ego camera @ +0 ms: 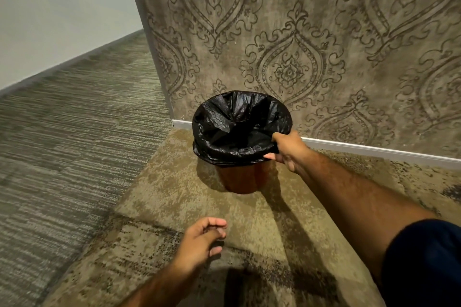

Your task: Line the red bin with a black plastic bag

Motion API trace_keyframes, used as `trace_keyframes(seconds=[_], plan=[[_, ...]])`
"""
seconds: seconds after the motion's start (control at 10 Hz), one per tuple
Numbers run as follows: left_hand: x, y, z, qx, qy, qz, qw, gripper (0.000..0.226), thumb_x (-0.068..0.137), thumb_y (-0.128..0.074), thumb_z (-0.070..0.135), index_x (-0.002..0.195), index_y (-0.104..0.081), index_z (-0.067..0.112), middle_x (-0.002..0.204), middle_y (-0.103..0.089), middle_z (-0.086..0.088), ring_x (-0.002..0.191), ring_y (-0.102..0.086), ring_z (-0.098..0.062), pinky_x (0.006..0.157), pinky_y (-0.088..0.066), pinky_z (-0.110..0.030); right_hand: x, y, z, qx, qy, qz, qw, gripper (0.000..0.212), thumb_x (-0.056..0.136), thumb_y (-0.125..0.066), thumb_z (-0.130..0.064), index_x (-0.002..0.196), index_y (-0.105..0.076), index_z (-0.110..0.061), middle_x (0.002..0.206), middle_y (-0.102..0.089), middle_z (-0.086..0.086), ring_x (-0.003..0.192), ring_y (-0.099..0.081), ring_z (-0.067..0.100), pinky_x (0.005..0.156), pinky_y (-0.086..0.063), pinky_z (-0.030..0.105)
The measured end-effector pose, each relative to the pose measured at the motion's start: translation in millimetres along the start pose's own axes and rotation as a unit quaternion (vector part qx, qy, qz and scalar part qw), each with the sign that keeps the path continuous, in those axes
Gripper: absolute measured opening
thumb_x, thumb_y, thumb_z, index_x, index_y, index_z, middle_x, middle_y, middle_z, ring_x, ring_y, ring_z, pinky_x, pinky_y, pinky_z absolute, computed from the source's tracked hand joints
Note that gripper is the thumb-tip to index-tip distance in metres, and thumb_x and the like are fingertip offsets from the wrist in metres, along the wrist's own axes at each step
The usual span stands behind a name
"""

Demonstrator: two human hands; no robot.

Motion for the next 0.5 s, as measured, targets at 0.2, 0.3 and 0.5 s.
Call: trace_keyframes(seconds=[0.2, 0.3, 0.5], plan=[[-2.7, 11.2, 5.2, 0.006, 0.009, 0.016, 1.000, 0.020, 0.100, -0.063, 0.001, 0.101, -0.078, 0.015, 0.097, -0.079, -0.002, 0.093, -0.071, -0.015, 0.069, -0.056, -0.026, 7.6, -2.4, -1.5, 0.016, -0.047, -0.016, 0.999, 0.018, 0.108, -0.054, -0.004, 0.125, -0.056, -0.007, 0.110, -0.071, 0.015, 0.082, -0.071, 0.024, 0.040, -0.060, 0.033], [-5.6, 7.9, 8.5, 0.014, 0.003, 0.016, 1.000, 0.019, 0.101, -0.063, 0.002, 0.104, -0.078, 0.013, 0.102, -0.078, -0.006, 0.099, -0.071, -0.018, 0.076, -0.056, -0.032, 2.8, -5.7, 5.9, 0.039, -0.077, -0.048, 0.995, 0.018, 0.112, -0.054, -0.017, 0.129, -0.055, -0.011, 0.098, -0.070, 0.007, 0.082, -0.071, 0.024, 0.043, -0.062, 0.035], [-13.9, -9.5, 17.6, 0.031, -0.011, 0.009, 0.999, 0.017, 0.100, -0.065, 0.005, 0.110, -0.077, 0.012, 0.111, -0.077, -0.009, 0.101, -0.070, -0.019, 0.072, -0.058, -0.026, -7.3, 17.5, 11.6, 0.003, -0.097, -0.057, 0.994, 0.042, 0.102, -0.059, -0.060, 0.121, -0.060, -0.022, 0.106, -0.060, 0.002, 0.091, -0.073, 0.032, 0.061, -0.065, 0.040]])
Point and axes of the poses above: each hand's wrist, its own x-axis towards the middle knuckle, its own y-axis out of the back of the hand, z = x × y, the point moved 8 cm from there along x, towards the middle knuckle
